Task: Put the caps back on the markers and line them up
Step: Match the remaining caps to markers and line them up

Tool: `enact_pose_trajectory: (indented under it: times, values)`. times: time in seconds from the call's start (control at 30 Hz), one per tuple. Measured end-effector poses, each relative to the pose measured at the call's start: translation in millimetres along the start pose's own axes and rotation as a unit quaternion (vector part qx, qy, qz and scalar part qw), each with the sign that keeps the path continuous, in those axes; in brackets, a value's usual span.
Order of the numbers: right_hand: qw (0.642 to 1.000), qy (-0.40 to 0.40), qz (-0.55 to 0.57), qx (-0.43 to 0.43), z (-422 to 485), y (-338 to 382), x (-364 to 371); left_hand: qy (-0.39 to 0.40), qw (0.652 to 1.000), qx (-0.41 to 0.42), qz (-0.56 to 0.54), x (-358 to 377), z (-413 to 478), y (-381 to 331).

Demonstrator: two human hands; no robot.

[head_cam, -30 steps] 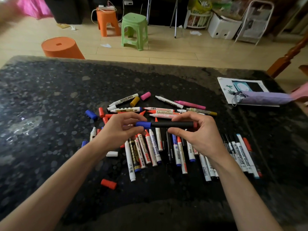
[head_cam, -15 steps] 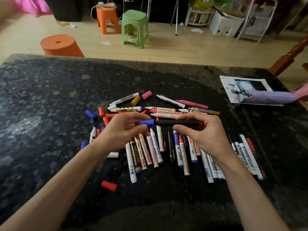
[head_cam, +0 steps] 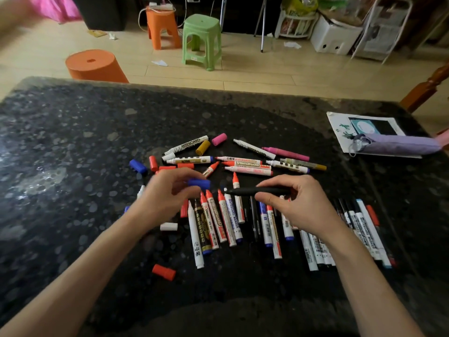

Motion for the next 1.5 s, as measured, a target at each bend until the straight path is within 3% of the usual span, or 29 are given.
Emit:
enact_pose_trajectory:
  times: [0.1,0.2,0.4,0.7,0.9,1.13,1.27,1.37,1.5]
  values:
    - [0.991,-0.099,-0.085,0.024,3,-11,-10,-0.070,0.991,-0.013,0.115,-19,7,26]
    - [0.986,-0.119,-0.095,0.068,6,-16,-9,-0.073,0.979,0.002,0.193,-17,9,44]
    - [0.980,-0.064,-0.145,0.118,7,-21,-2,-0.080,0.975,0.062,0.196,10,19,36]
    - [0.984,-0.046,-0.139,0.105,5,-18,-9,-0.061,0.981,0.097,0.154,41,25,23]
    - [0.959,-0.171,-0.182,0.131,6,-31,-26,-0.071,0.966,0.123,0.215,41,25,26]
    - [0.963,-0.163,-0.163,0.142,6,-33,-23,-0.101,0.965,0.115,0.212,45,23,23]
    - [0.969,-0.152,-0.144,0.132,8,-30,-20,-0.138,0.966,0.068,0.209,29,18,20]
    - [0.983,-0.102,-0.055,0.144,9,-18,-6,-0.138,0.978,0.016,0.152,19,7,11]
    - [0.990,0.001,0.052,0.130,3,3,32,0.016,0.995,-0.101,-0.016,30,-14,-13]
Point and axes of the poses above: each hand's wrist, its own z-axis towards the middle knuckle, its own x-axis out of the palm, y = z × x, the point moved 1 cm from there along z, towards the middle knuckle, and after that the axes turned 11 degrees about -y, right-handed, at the moved point
